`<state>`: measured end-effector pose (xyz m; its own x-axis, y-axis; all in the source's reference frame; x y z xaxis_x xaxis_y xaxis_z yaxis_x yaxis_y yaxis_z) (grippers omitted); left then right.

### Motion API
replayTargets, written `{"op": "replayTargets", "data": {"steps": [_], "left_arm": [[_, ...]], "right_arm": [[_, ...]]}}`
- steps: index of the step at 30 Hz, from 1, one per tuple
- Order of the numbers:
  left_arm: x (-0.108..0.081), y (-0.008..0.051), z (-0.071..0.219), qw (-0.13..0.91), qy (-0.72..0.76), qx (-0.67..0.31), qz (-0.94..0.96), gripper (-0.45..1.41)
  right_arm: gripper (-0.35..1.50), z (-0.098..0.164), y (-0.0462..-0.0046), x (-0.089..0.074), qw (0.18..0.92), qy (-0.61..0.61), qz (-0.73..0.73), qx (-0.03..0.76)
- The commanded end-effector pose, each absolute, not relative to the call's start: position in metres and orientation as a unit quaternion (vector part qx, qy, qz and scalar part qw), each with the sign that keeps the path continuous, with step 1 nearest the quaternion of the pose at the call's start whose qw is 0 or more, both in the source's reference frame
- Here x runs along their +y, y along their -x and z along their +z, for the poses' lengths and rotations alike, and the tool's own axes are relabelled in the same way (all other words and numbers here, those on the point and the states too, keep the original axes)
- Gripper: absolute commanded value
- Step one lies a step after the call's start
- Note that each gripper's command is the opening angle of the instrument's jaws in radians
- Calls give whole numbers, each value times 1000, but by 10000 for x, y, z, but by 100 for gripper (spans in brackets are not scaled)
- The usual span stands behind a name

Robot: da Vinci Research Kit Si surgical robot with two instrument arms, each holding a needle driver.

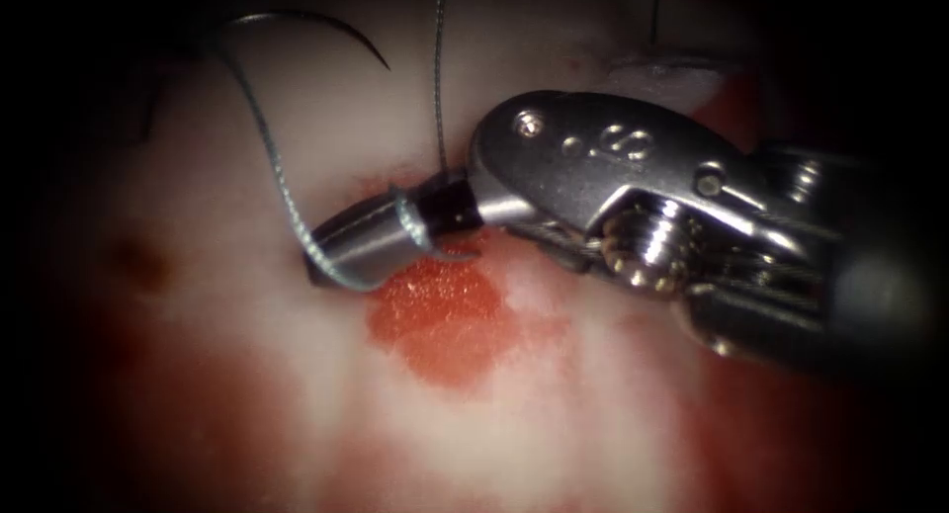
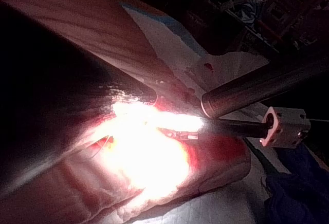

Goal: Wound Closure

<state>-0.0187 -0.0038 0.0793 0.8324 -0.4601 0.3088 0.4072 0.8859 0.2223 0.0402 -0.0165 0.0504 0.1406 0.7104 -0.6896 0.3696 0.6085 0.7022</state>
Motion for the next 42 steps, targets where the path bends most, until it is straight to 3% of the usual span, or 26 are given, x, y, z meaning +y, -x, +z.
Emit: {"op": "replayTargets", "data": {"steps": [1,8,17,23,34,42], "left_arm": [[-28,195,792,953,-77,-183,-230,-45],[-34,211,794,947,-112,-198,-228,-45],[-43,213,798,947,-127,-197,-217,-45],[-72,207,820,957,-166,-147,-189,-45],[-109,252,797,954,-203,-142,-169,-45],[-108,261,760,958,-203,-154,-133,-45]], "right_arm": [[-35,502,-416,-160,602,-430,154,655],[-35,521,-420,-174,525,-479,236,662],[-35,519,-413,-168,531,-482,243,653],[-35,488,-394,-145,454,-486,290,688],[-35,470,-414,-135,552,-303,334,701],[-35,488,-431,-145,808,-128,219,532]]}}
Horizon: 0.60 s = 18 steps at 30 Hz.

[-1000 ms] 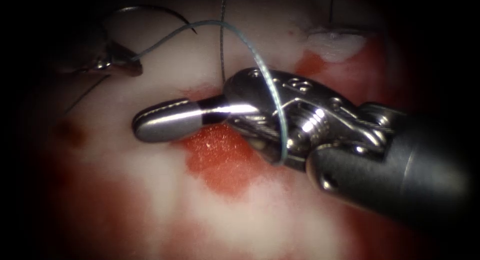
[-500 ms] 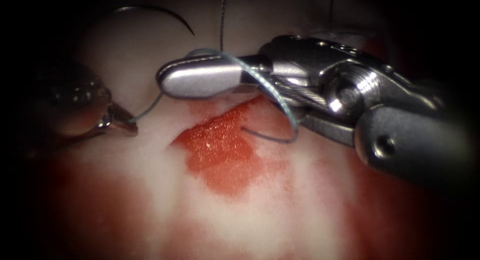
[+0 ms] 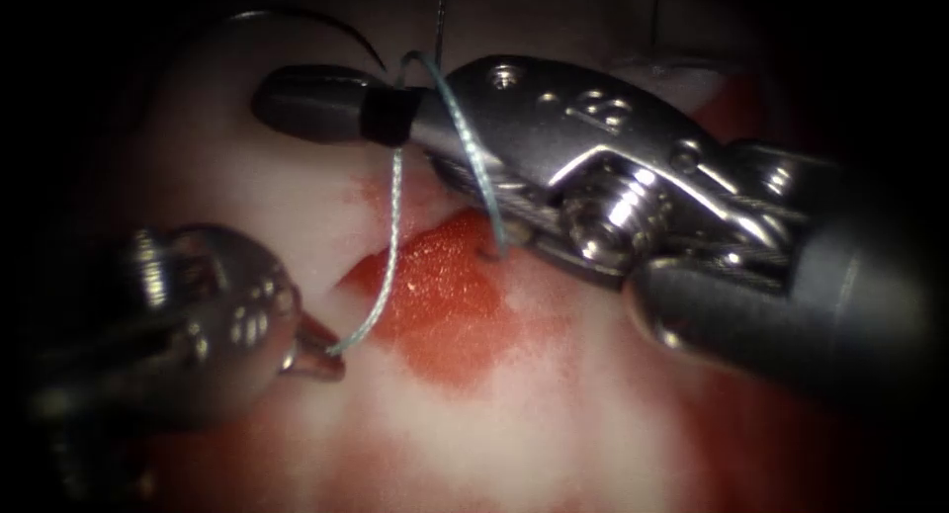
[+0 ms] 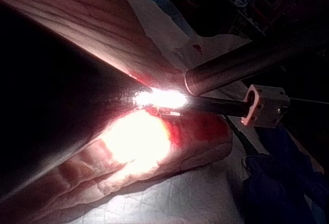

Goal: Wound Closure

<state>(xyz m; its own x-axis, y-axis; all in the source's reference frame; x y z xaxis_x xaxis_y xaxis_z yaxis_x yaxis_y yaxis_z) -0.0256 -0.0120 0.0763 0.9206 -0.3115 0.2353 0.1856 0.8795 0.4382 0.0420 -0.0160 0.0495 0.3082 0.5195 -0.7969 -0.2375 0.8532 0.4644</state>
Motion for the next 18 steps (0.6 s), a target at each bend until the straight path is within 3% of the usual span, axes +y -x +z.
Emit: {"op": "replayTargets", "data": {"steps": [1,9,10,12,14,17,18], "left_arm": [[-104,258,753,960,-193,-159,-130,-45],[-70,229,726,972,-119,-155,-130,-45],[-66,227,724,972,-111,-157,-135,-45],[-56,224,720,973,-87,-166,-138,-45],[-48,222,719,972,-75,-174,-142,-45],[-39,222,722,971,-56,-182,-144,-45],[-36,222,726,971,-51,-180,-149,-45]], "right_arm": [[-35,490,-431,-144,824,-137,193,514],[-26,493,-421,-141,866,-151,61,472],[-11,493,-420,-142,868,-148,52,471],[36,492,-418,-142,869,-147,39,471],[59,492,-418,-144,863,-162,30,477],[68,490,-418,-146,852,-188,7,488],[61,489,-418,-149,848,-197,-8,492]]}}
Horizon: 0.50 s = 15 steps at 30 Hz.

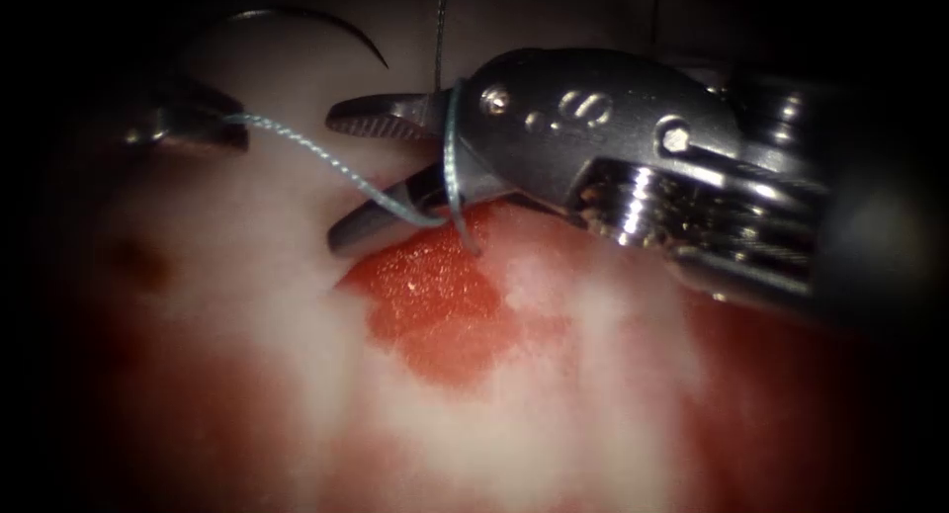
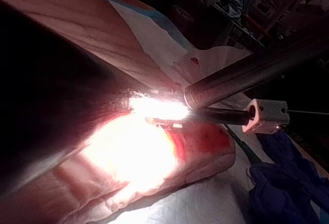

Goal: Wound Closure

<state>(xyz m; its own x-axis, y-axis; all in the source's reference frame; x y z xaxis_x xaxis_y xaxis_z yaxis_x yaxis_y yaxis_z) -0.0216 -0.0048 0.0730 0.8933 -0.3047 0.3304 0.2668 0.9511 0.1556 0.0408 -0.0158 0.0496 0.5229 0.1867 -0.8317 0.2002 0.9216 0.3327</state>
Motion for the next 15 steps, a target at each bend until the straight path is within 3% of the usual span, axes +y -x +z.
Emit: {"op": "replayTargets", "data": {"steps": [1,5,8,15], "left_arm": [[-36,222,726,971,-51,-180,-149,-45],[-32,221,742,968,-59,-189,-155,-45],[-31,223,755,967,-64,-196,-153,-45],[-28,243,792,962,-78,-213,-150,-45]], "right_arm": [[61,489,-418,-149,848,-197,-8,492],[47,489,-422,-153,835,-207,-34,509],[10,491,-423,-156,825,-218,-39,520],[-1,493,-425,-161,800,-250,-12,545]]}}
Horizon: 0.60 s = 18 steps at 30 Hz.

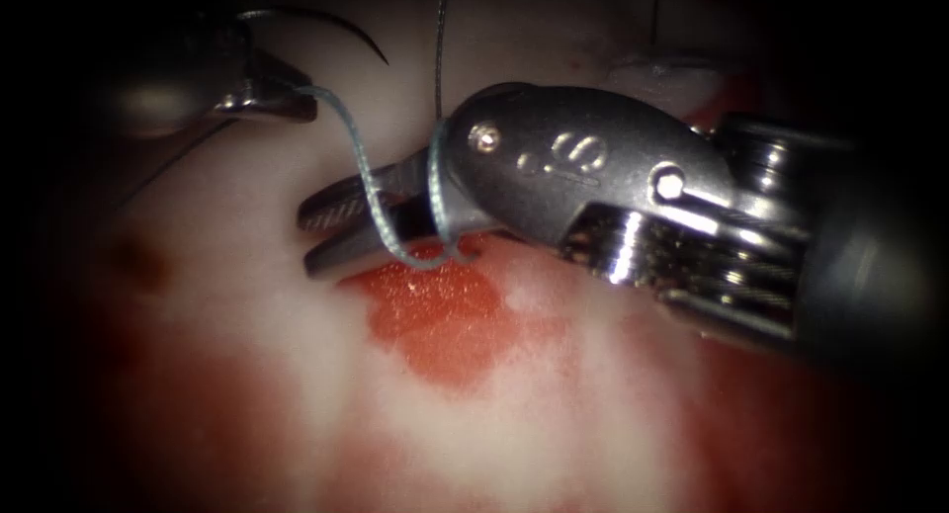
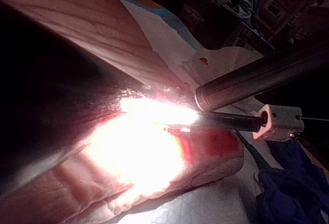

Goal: Wound Closure

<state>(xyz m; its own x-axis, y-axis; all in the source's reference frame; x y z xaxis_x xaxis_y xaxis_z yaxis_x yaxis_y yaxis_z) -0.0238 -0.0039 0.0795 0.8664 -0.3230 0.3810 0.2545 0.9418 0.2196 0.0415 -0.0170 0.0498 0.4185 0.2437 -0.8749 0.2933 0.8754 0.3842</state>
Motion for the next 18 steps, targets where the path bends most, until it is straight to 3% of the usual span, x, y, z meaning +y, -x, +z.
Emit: {"op": "replayTargets", "data": {"steps": [1,4,7,11,18], "left_arm": [[-29,245,796,963,-76,-212,-150,-45],[-37,247,810,964,-87,-205,-146,-45],[-45,250,821,962,-107,-204,-149,-45],[-54,253,829,956,-136,-210,-154,-45],[-69,254,834,944,-182,-225,-157,-45]], "right_arm": [[-1,493,-426,-161,791,-257,-3,555],[0,493,-424,-160,768,-273,13,580],[14,494,-423,-158,735,-294,35,610],[10,496,-419,-156,687,-321,65,649],[17,501,-413,-148,665,-319,98,668]]}}
